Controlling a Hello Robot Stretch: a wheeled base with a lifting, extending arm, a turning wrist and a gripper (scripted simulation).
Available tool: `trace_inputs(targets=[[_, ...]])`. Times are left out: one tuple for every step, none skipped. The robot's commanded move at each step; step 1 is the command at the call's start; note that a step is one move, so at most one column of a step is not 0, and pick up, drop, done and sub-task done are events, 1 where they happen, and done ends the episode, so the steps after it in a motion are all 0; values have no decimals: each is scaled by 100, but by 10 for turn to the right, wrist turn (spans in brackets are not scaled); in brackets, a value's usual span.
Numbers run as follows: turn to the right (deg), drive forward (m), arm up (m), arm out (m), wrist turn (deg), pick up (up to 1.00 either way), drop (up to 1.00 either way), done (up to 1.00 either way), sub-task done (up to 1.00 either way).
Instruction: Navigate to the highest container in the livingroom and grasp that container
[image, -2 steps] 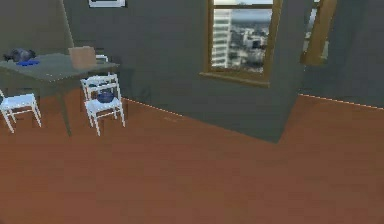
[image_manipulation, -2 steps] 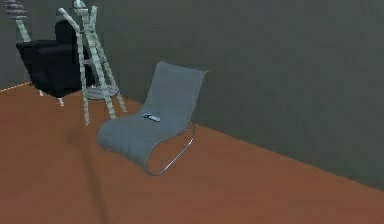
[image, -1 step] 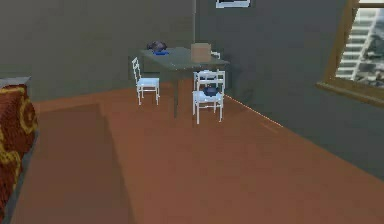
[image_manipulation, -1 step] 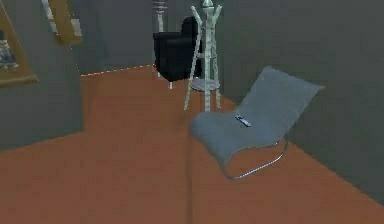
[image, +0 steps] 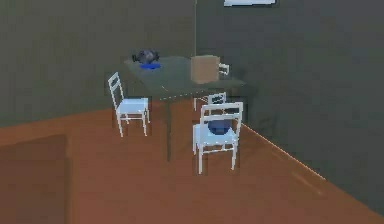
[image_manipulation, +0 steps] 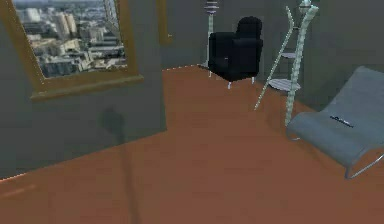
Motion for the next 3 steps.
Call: trace_inputs(targets=[[0, 90, 0, 0, 0, 0, 0, 0, 0], [-450, 0, 0, 0, 0, 0, 0, 0, 0], [-120, 0, 0, 0, 0, 0, 0, 0, 0]])
